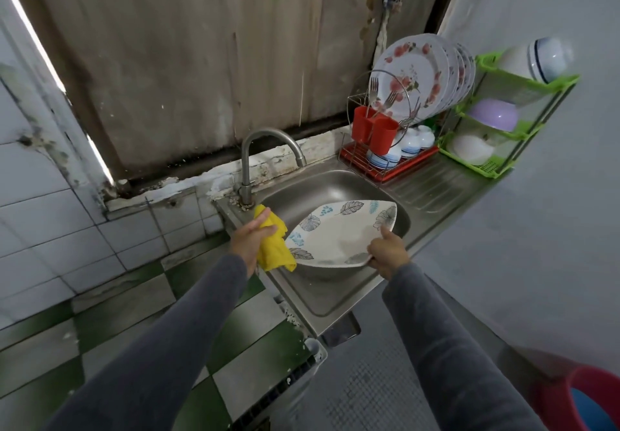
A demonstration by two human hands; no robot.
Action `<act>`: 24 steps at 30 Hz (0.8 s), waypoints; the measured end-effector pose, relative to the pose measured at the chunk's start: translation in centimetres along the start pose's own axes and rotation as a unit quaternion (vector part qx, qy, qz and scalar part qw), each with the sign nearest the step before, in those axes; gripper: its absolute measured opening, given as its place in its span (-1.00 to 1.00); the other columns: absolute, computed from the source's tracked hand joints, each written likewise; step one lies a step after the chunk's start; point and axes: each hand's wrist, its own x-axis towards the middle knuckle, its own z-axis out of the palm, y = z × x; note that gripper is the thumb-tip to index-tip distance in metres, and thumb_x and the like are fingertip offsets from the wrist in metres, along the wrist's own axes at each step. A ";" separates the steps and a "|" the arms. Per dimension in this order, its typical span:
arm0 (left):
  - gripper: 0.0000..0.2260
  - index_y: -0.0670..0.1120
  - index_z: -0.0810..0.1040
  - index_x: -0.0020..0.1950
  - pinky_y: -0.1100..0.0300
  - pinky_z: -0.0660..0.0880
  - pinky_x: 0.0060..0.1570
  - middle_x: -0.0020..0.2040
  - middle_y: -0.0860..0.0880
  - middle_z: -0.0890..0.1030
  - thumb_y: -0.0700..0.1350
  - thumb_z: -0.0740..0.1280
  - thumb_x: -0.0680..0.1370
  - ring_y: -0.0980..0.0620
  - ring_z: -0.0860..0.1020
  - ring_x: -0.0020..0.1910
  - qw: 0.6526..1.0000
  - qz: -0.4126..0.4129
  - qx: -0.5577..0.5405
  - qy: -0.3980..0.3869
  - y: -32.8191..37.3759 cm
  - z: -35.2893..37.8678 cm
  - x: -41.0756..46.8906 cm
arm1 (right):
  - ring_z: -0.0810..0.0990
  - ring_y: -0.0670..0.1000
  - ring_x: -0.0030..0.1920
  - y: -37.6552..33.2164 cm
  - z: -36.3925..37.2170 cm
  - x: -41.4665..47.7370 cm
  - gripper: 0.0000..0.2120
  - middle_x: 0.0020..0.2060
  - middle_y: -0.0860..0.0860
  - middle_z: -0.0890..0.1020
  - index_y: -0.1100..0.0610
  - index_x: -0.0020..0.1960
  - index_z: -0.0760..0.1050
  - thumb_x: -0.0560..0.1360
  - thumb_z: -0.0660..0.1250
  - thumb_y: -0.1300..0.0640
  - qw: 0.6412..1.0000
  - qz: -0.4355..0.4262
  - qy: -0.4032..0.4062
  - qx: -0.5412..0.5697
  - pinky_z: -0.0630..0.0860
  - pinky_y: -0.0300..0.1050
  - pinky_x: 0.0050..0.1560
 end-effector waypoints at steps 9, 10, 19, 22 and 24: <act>-0.55 -0.02 0.52 0.40 0.01 0.51 0.14 0.44 -0.09 0.46 -0.31 0.38 0.54 -0.11 0.53 0.25 0.998 -0.004 -0.049 0.035 -0.1 -2.8 -2.0 | 0.51 0.10 0.06 1.1 2.7 -3.4 -0.33 0.20 0.02 0.45 0.13 0.59 0.18 0.55 0.03 0.53 0.998 0.025 -0.031 0.054 0.47 -0.14 -0.31; -0.55 -0.02 0.52 0.40 0.01 0.51 0.14 0.43 -0.08 0.46 -0.31 0.38 0.54 -0.11 0.53 0.25 0.998 -0.004 -0.054 0.040 0.1 -3.2 -2.3 | 0.50 0.11 0.08 1.3 3.1 -3.8 -0.33 0.21 0.04 0.46 0.15 0.60 0.17 0.55 0.03 0.54 0.997 0.026 -0.039 0.057 0.47 -0.13 -0.29; -0.61 0.01 0.63 0.27 -0.21 0.49 0.27 0.31 -0.10 0.58 -0.31 0.45 0.49 -0.16 0.56 0.24 0.991 0.003 -0.081 0.107 1.6 -9.0 -5.5 | 0.51 -0.01 -0.21 3.0 7.0 -7.3 -0.30 0.15 -0.02 0.45 0.11 0.61 0.11 0.55 0.03 0.54 0.995 0.033 -0.092 0.032 0.54 0.07 0.03; -0.62 0.00 0.64 0.24 -0.24 0.51 0.22 0.14 -0.06 0.63 -0.32 0.45 0.48 -0.17 0.59 0.19 0.989 0.008 -0.088 0.122 1.9 -11.2 -7.1 | 0.54 0.01 -0.19 3.6 8.7 -9.2 -0.30 0.22 0.01 0.44 0.09 0.62 0.11 0.55 0.03 0.54 0.992 0.040 -0.114 0.025 0.57 0.04 -0.04; -0.66 0.09 0.67 0.16 -0.24 0.54 0.18 0.13 -0.02 0.62 -0.28 0.46 0.48 -0.15 0.60 0.16 0.990 0.002 -0.073 0.124 2.0 -12.9 -8.0 | 0.55 0.01 -0.21 4.2 9.9 -10.3 -0.29 0.24 0.04 0.48 0.08 0.62 0.12 0.55 0.03 0.54 0.991 0.037 -0.129 0.014 0.61 -0.05 -0.20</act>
